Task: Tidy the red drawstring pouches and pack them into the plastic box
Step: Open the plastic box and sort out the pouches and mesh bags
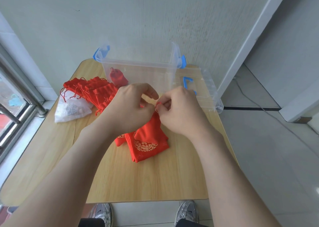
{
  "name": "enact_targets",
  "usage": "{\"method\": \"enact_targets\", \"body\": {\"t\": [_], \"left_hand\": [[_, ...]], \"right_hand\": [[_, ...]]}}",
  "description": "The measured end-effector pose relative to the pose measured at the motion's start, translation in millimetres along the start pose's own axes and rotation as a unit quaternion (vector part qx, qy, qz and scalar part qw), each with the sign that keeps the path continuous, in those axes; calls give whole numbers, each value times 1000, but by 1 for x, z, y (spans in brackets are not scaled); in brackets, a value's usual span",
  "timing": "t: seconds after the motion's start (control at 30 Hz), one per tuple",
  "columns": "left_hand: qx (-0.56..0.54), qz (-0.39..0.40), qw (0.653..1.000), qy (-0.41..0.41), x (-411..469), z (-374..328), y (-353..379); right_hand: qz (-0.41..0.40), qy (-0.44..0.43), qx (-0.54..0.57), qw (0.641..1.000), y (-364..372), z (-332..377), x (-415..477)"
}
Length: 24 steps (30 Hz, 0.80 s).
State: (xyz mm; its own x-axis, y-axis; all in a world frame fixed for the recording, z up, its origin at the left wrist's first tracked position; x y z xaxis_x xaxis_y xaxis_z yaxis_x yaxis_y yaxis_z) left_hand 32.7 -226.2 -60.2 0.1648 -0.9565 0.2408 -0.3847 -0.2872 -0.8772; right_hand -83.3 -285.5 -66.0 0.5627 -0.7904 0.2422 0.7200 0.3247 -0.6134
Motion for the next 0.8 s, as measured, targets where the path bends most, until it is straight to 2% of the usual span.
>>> {"method": "enact_targets", "body": {"t": [0.17,0.4,0.5,0.6,0.8], "left_hand": [[-9,25,1000,-3,-1,8,6],[13,9,999,30,1,8,6],[42,-17,998,45,0,5,3],[46,-45,997,50,0,3,0],[0,-81,996,40,0,2,-10]], "right_hand": [[-21,54,44,997,-11,-8,0],[29,156,104,982,-8,-24,-3],[54,193,167,965,-2,-31,-5],[59,235,282,928,6,-37,-9],[44,305,502,808,20,-37,-14]]}}
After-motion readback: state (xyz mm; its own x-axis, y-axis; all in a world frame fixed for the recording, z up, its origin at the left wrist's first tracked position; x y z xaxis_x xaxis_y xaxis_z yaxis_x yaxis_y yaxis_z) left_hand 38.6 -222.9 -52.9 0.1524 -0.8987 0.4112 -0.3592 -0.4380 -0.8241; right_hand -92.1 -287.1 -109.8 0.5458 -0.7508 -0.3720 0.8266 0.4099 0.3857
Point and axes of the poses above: each hand's wrist, its own x-axis towards the middle knuckle, its own y-axis out of the palm, z = x × y, the point moved 9 cm from there along x, towards the middle knuckle, and after that the axes turned 15 degrees about x, right-handed, at the moved point
